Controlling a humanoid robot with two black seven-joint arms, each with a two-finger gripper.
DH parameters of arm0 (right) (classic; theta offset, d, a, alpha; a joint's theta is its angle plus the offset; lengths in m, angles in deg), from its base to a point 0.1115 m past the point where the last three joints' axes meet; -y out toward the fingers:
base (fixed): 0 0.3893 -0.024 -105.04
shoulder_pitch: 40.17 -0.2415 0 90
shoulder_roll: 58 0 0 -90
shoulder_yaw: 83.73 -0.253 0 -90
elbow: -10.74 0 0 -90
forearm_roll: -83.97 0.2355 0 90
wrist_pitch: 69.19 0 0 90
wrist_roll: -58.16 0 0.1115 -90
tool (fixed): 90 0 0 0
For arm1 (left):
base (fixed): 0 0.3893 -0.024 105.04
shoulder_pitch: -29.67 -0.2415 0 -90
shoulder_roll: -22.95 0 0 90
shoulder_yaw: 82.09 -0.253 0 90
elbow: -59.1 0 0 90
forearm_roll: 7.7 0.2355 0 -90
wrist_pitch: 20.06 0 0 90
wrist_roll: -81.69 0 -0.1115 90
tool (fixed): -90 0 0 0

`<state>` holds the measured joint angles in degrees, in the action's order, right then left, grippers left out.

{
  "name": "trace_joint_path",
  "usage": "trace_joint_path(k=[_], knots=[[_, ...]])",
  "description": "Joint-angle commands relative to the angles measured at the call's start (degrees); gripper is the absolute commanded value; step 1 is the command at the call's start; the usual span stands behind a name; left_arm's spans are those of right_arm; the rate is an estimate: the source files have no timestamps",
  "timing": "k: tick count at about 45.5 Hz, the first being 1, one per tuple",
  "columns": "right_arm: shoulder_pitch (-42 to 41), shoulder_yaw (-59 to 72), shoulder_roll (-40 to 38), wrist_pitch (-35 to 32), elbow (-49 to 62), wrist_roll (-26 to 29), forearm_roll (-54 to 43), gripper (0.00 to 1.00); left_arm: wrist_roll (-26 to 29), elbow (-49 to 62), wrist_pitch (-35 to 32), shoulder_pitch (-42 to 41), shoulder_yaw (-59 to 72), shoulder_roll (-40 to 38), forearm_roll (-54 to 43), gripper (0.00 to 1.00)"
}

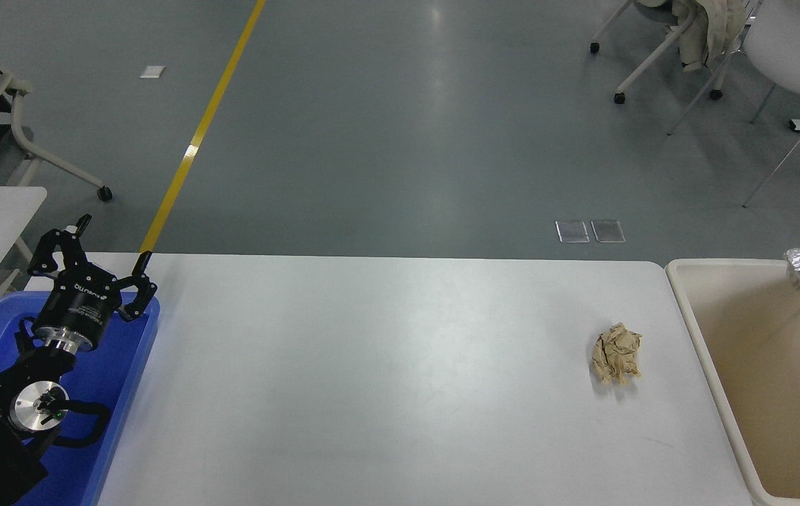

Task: Clean the table surface

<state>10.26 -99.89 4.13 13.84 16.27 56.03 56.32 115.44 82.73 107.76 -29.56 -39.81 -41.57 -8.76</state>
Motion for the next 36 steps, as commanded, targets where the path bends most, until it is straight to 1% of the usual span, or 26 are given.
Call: trace_joint_path(k=[1,18,36], knots=[[2.5,-0.4,1.9,0.7,-0.1,0.5,0.1,0.0,0.0,0.0,0.0,0.0,0.0,0.0,0.0,1.0],[4.4,-0.4,4.3,0.8,-0.1,0.5,0.1,0.0,0.0,0.0,0.1,0.0,0.0,0.0,0.0,1.0],[5.2,-0.3,4.4,0.8,-0.3,0.5,0.1,0.0,0.0,0.0,0.0,0.0,0.0,0.0,0.0,1.0]])
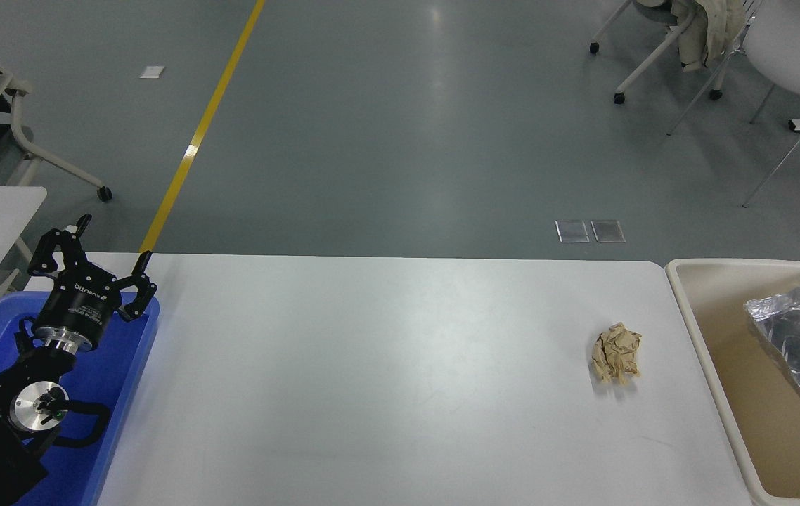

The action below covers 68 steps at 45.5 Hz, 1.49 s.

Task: Clean the table surface

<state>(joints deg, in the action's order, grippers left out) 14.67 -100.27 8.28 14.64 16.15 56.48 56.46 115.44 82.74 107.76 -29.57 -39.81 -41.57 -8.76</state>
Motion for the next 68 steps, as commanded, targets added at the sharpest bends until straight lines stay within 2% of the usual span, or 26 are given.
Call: trace_joint_path(k=[1,35,36,38,40,43,44,50,51,55,56,68], knots=[[0.9,0.1,0.3,0.0,-0.1,0.0,0.0,0.0,0.0,0.0,0.0,0.0,0.0,0.0,0.0,1.0],[1.9,-0.1,2.8,0.7,-0.1,-0.1,0.0,0.0,0.0,0.0,0.1,0.0,0.0,0.0,0.0,1.0],[1.9,-0.1,2.8,1.1,-0.1,-0.1,0.0,0.06,0.0,0.0,0.0,0.0,0.0,0.0,0.0,1.0],[1.9,-0.1,2.8,1.9,-0.1,-0.1,0.0,0.25,0.0,0.0,0.0,0.0,0.0,0.0,0.0,1.0],[1.9,-0.1,2.8,2.9,-0.1,-0.1,0.1,0.38,0.0,0.0,0.0,0.0,0.0,0.0,0.0,1.0],[1.9,-0.1,2.8,3.9,-0.1,-0.1,0.1,0.49,0.0,0.0,0.0,0.0,0.0,0.0,0.0,1.0],[1.9,-0.1,2.8,4.1,-0.1,-0.1,0.1,0.56,0.0,0.0,0.0,0.0,0.0,0.0,0.0,1.0],[1.9,-0.1,2.8,4.3,-0.1,-0.1,0.1,0.73,0.0,0.0,0.0,0.0,0.0,0.0,0.0,1.0],[1.9,-0.1,2.8,4.3,-0.1,-0.1,0.1,0.8,0.0,0.0,0.1,0.0,0.0,0.0,0.0,1.0],[1.8,-0.2,2.7,4.3,-0.2,-0.1,0.1,0.95,0.0,0.0,0.0,0.0,0.0,0.0,0.0,1.0],[1.8,-0.2,2.7,4.3,-0.3,-0.1,0.1,0.97,0.0,0.0,0.0,0.0,0.0,0.0,0.0,1.0],[-1.8,-3.0,1.0,3.4,-0.4,0.0,0.1,0.98,0.0,0.0,0.0,0.0,0.0,0.0,0.0,1.0]])
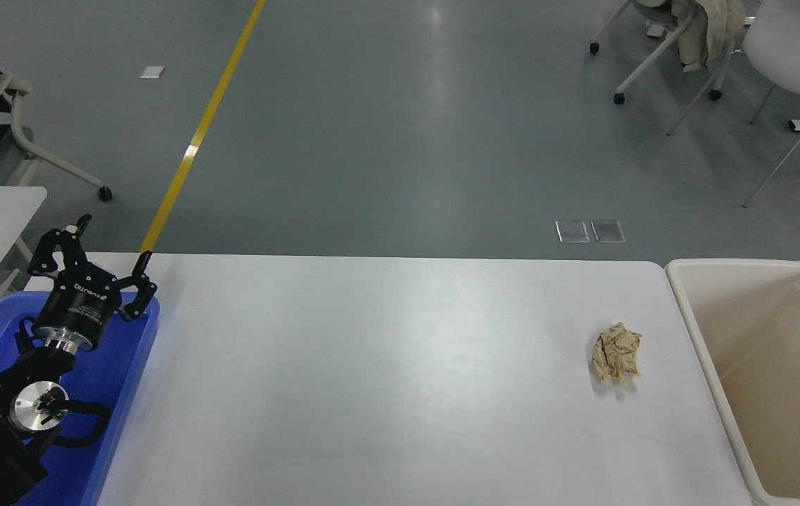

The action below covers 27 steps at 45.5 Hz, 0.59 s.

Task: Clean the table surface

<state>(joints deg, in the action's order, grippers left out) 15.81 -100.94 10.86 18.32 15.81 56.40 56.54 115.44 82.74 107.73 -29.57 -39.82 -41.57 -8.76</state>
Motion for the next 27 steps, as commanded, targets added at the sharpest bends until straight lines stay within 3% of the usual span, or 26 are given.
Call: trace_joint_path(k=[1,12,20,27], knots=[[-3.6,-2.7,-2.1,-0.2,-0.1,0.0,0.0,0.98,0.0,0.0,0.0,0.0,0.0,0.0,0.0,1.0],[-9.0,-4.6,-6.3,0.5,-0.3,-0.9,0.5,0.98,0.0,0.0,0.0,0.0,0.0,0.0,0.0,1.0],[-13.7,-5.2,-9.9,0.5,-4.7,-3.3,12.7,0.98,0.0,0.0,0.0,0.0,0.0,0.0,0.0,1.0],[-16.5,-5.7,-11.0,0.6,-6.7,-6.9,16.2,0.98,0.0,0.0,0.0,0.0,0.0,0.0,0.0,1.0]])
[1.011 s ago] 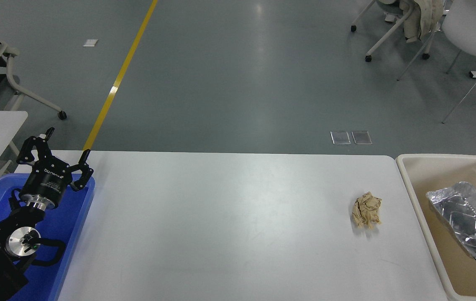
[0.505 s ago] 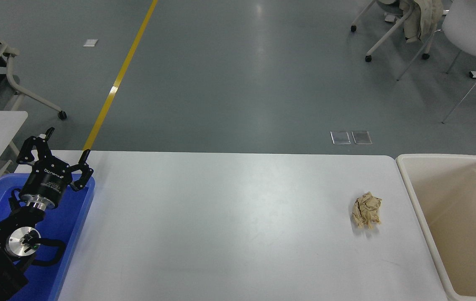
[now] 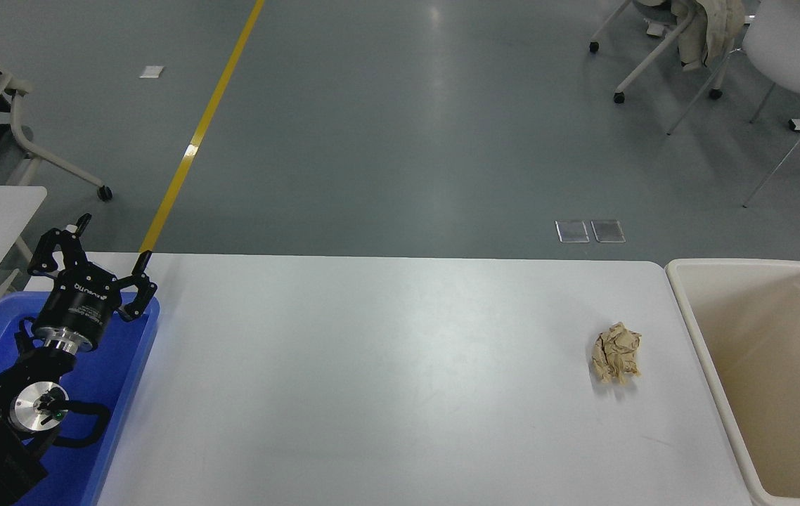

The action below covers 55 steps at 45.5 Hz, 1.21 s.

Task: Clean the table surface

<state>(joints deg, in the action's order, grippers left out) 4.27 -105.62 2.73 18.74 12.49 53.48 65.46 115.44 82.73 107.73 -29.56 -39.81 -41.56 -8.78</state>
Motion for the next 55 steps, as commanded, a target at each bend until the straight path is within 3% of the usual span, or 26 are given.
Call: trace_joint_path(k=[1,31,55], knots=[[-5.4,-1.5,-3.0,0.1,-3.5,-4.2,7.4,0.98,0.0,0.0,0.0,0.0,0.0,0.0,0.0,1.0],[-11.0,-25.2,-5.9,0.1,-21.6,-6.2,7.3,0.99,0.0,0.0,0.0,0.0,0.0,0.0,0.0,1.0],[-5.4,-39.6,-1.3,-0.7,-38.1,-6.2,6.6,0.99,0.0,0.0,0.1,0.0,0.0,0.0,0.0,1.0]])
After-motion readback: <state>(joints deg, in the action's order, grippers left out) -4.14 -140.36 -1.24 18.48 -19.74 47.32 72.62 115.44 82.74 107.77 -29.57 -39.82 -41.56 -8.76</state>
